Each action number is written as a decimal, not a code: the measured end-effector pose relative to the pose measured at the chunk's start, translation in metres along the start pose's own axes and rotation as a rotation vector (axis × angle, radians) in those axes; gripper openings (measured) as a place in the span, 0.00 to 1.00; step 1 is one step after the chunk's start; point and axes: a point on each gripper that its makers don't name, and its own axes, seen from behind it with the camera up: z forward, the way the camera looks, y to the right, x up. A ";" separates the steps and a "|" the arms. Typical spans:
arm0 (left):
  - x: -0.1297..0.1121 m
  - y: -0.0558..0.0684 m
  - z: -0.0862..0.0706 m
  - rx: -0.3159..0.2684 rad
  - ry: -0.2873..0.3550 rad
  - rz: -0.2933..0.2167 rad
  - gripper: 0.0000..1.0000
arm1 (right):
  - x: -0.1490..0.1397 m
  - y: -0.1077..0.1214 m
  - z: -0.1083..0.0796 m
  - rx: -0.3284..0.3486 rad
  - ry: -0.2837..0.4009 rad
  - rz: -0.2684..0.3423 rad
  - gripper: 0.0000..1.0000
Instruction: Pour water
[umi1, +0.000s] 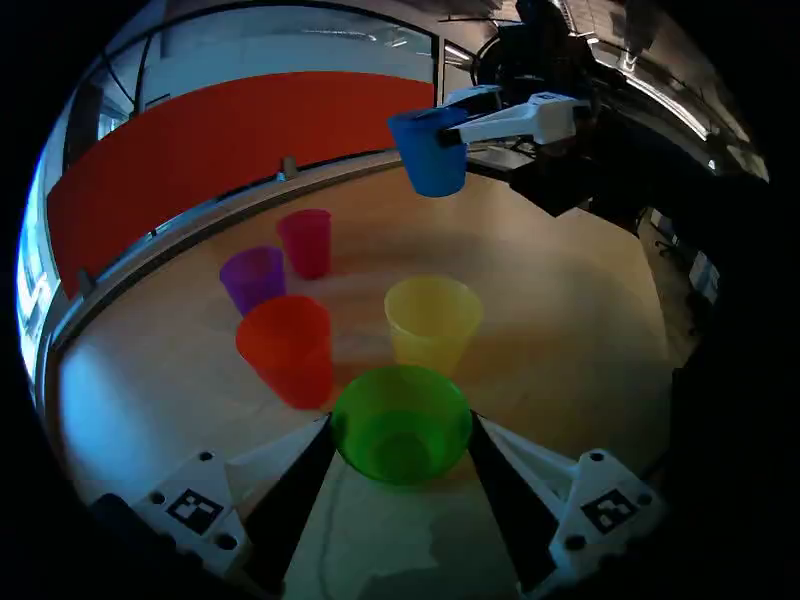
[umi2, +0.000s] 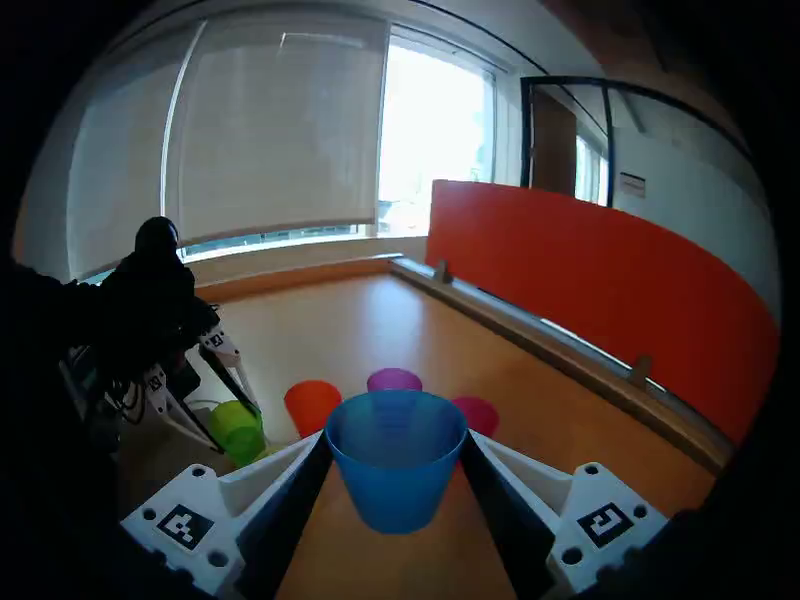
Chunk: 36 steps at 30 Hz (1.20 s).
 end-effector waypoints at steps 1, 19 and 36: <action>-0.001 0.000 0.000 0.001 0.001 0.000 0.89 | -0.001 -0.001 0.000 0.001 -0.001 0.000 0.91; -0.004 -0.003 -0.005 0.003 -0.009 -0.029 0.99 | -0.008 -0.010 0.001 0.015 -0.019 -0.006 0.91; -0.029 0.001 -0.025 0.049 -0.049 -0.021 0.99 | -0.063 -0.025 0.014 0.058 -0.117 0.030 0.91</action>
